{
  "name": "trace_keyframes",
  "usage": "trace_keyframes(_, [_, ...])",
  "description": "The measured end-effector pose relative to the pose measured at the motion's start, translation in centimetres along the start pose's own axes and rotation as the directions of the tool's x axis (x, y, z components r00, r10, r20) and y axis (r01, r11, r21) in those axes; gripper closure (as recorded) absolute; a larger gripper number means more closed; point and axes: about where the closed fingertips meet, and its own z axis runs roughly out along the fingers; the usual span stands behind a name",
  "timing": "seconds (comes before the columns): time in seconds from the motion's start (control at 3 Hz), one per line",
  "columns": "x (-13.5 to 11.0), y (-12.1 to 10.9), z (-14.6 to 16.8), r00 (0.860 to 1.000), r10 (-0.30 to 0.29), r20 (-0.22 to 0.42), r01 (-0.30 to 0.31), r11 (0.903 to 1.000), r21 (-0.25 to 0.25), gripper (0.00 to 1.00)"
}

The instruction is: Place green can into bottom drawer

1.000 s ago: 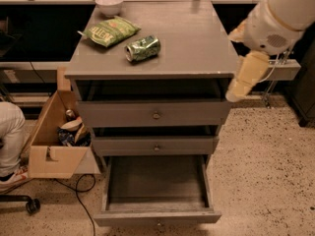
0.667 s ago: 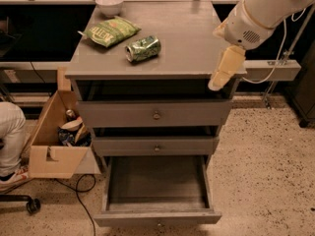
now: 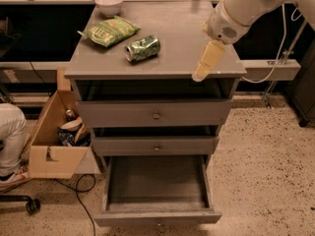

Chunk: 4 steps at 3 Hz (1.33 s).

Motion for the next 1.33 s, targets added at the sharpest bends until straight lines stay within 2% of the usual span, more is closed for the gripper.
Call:
trace_keyframes(0.33, [-0.9,-0.6,1.0,1.000,-0.030,-0.002,0.030,0.9996,0.002,0.00])
trace_keyframes(1.0, [-5.6,-4.8,5.8,0.992,-0.123,0.006,0.123,0.9923,0.014,0.00])
trace_keyframes(1.33, [-7.9,-6.0,7.8,0.986,-0.162,0.027,0.162,0.9868,0.004,0.00])
